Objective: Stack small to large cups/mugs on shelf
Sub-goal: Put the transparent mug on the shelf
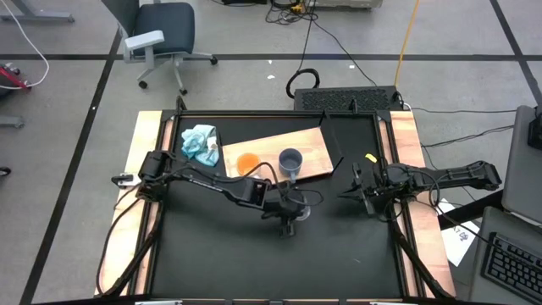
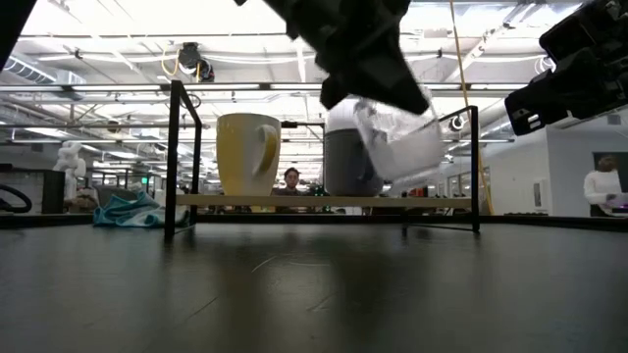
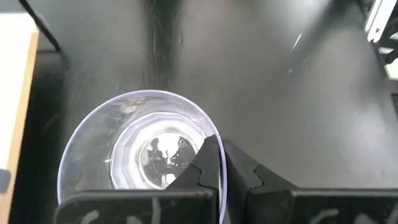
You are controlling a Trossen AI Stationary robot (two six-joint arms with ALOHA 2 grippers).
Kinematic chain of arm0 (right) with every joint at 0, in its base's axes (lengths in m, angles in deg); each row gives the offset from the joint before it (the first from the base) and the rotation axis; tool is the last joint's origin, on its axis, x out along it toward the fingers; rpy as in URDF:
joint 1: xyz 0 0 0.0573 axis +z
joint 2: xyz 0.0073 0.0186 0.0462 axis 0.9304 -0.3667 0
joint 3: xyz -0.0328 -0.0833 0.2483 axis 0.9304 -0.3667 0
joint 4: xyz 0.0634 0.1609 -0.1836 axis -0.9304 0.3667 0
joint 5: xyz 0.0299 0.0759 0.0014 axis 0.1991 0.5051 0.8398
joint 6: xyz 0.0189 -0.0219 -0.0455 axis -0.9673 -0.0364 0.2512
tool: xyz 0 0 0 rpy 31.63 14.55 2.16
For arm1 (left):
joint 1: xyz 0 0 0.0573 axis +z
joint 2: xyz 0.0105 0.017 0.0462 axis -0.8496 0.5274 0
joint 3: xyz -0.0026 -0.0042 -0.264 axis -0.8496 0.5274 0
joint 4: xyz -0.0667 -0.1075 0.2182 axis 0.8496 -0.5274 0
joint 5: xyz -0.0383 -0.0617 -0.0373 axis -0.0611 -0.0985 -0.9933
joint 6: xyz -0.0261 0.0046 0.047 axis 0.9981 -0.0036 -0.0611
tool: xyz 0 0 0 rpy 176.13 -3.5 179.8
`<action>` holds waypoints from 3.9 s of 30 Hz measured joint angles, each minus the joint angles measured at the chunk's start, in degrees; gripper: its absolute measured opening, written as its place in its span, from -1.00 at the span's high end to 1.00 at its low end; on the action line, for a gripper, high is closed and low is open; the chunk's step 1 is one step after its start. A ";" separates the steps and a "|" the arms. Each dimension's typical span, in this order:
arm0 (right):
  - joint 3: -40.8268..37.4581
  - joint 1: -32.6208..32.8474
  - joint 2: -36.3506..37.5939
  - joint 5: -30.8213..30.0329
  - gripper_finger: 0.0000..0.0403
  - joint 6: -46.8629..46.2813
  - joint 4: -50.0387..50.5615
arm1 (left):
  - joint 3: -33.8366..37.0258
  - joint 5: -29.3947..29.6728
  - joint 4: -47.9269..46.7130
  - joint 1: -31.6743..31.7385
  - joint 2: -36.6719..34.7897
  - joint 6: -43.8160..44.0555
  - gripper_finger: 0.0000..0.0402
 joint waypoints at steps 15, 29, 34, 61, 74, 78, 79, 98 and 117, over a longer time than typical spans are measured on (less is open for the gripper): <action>0.00 0.00 0.01 0.00 1.00 0.59 0.03 | -30.69 1.95 -22.74 -1.27 16.87 -5.86 1.00; -0.04 0.00 0.00 0.00 1.00 0.46 0.02 | -38.40 1.39 -26.58 -0.97 21.03 -7.57 1.00; -0.04 0.01 0.00 0.00 1.00 0.42 0.02 | -38.37 0.46 -29.46 -0.96 21.03 -7.29 1.00; -0.04 0.01 -0.02 -0.01 1.00 0.39 0.04 | -38.29 -0.50 -31.46 -0.98 22.95 -5.71 1.00; -0.04 0.01 -0.02 0.00 1.00 0.40 0.04 | -38.28 0.14 -29.10 -1.44 23.94 -5.84 1.00; -0.04 0.00 -0.02 0.00 1.00 0.38 0.04 | -38.25 -1.11 -28.38 -1.44 25.09 -6.07 1.00; -0.04 0.02 -0.02 -0.02 1.00 0.38 0.02 | -38.27 -1.16 -28.76 -1.44 25.07 -6.19 0.99; -0.04 0.02 -0.09 -0.02 1.00 0.38 -0.36 | -38.29 -1.57 -28.55 -1.41 25.12 -6.63 0.71; -0.04 0.01 -0.09 -0.02 1.00 0.35 -0.35 | -38.29 -1.51 -27.85 -1.62 23.97 -6.69 -0.03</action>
